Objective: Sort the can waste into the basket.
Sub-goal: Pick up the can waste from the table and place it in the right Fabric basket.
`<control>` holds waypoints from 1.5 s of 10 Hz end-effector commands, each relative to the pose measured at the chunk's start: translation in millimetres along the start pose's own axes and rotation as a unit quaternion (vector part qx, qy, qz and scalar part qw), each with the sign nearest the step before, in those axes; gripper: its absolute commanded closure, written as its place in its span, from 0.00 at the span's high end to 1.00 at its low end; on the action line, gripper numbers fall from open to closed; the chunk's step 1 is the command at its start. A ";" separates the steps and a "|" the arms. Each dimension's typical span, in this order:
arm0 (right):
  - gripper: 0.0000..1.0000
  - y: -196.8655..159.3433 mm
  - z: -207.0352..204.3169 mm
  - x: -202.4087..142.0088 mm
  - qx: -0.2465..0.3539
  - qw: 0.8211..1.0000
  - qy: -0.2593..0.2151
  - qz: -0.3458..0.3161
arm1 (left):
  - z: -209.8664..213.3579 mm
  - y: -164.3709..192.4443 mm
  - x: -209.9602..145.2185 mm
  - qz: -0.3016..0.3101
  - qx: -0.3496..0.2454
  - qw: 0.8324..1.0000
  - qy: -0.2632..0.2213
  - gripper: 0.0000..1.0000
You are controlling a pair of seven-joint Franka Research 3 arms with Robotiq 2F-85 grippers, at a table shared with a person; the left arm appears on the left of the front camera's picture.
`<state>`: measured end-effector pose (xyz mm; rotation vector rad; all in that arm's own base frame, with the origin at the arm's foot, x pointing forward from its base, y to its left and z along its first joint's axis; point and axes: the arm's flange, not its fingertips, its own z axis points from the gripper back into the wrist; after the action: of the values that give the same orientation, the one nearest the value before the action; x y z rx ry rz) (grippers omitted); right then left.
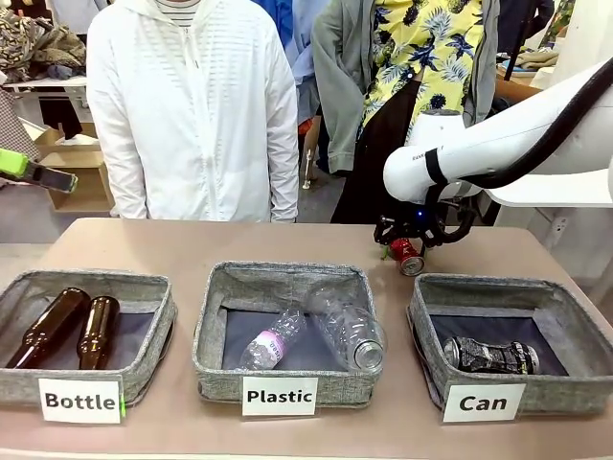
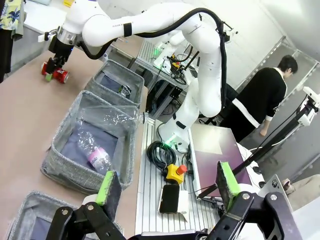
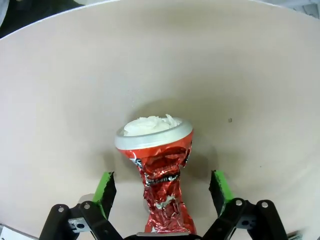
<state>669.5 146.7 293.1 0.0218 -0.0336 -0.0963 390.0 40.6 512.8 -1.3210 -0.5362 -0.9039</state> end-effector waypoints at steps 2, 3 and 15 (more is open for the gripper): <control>0.40 3.8 4.2 4.5 -0.010 1.000 0.014 -0.018 | -0.8 -3.3 -0.8 -0.002 0.000 1.000 0.004 1.00; 0.40 2.8 3.6 3.7 -0.008 1.000 0.015 -0.014 | -0.8 -3.3 -0.8 -0.002 0.000 1.000 0.004 1.00; 0.00 -14.2 65.0 0.9 0.024 0.997 0.012 0.071 | -0.8 -3.3 -0.8 -0.002 0.000 1.000 0.004 1.00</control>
<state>669.7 144.1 322.0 0.0209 -0.0080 -0.0412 390.1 40.7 512.8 -1.3209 -0.5363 -0.9039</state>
